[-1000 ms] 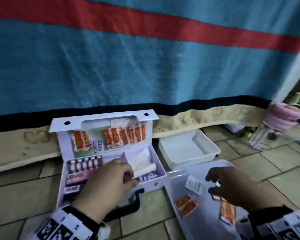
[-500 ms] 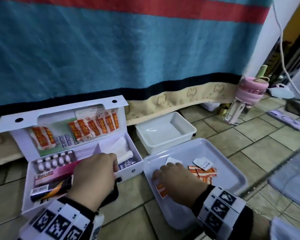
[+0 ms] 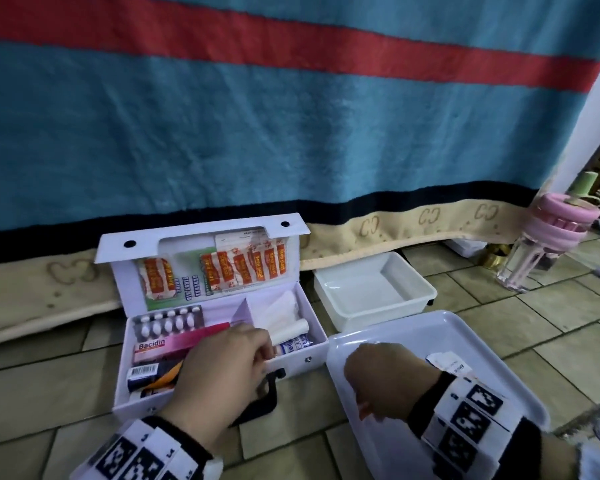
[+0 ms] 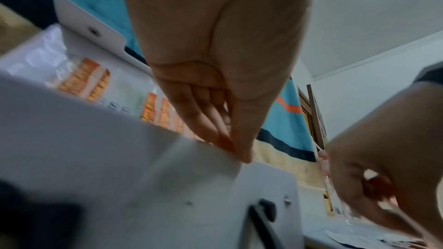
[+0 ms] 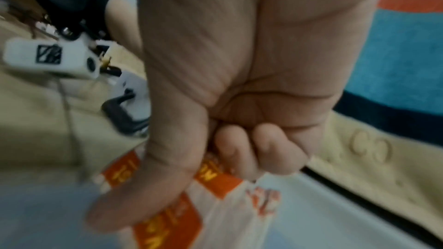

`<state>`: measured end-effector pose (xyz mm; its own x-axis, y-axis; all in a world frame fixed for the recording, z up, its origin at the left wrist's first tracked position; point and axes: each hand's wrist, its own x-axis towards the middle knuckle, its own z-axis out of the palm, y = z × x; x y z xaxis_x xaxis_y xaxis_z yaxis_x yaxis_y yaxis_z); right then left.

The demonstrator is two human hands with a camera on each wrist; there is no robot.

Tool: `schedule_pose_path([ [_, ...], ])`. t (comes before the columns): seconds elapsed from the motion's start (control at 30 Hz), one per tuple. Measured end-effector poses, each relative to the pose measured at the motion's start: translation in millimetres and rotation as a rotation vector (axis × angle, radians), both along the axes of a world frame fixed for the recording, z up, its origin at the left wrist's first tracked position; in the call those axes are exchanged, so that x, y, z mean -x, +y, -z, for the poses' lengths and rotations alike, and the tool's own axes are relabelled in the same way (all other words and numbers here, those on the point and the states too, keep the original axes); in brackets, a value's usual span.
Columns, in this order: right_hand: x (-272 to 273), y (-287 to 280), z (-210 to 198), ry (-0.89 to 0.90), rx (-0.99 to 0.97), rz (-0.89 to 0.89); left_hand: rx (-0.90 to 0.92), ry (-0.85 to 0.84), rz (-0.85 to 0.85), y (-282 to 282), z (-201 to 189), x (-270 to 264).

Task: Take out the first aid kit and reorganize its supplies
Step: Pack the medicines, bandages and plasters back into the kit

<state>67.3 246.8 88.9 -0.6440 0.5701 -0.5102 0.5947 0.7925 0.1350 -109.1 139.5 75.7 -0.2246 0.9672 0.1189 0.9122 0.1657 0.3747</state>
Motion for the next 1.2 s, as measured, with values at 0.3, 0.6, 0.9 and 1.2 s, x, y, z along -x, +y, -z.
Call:
schedule_pose_path([
  [0.3,93,6,-76,0.835,0.383,0.032,0.014,-0.057,-0.141,-47,5,45],
  [0.6,184,14,-47,1.268,0.105,0.099,0.008,-0.217,-0.147,-48,20,63],
  [0.9,196,20,-54,1.0,-0.071,-0.183,0.078,-0.2,-0.187,-44,10,67],
  [1.2,207,2,-73,0.765,-0.178,-0.233,0.113,-0.18,-0.227,-43,8,68],
])
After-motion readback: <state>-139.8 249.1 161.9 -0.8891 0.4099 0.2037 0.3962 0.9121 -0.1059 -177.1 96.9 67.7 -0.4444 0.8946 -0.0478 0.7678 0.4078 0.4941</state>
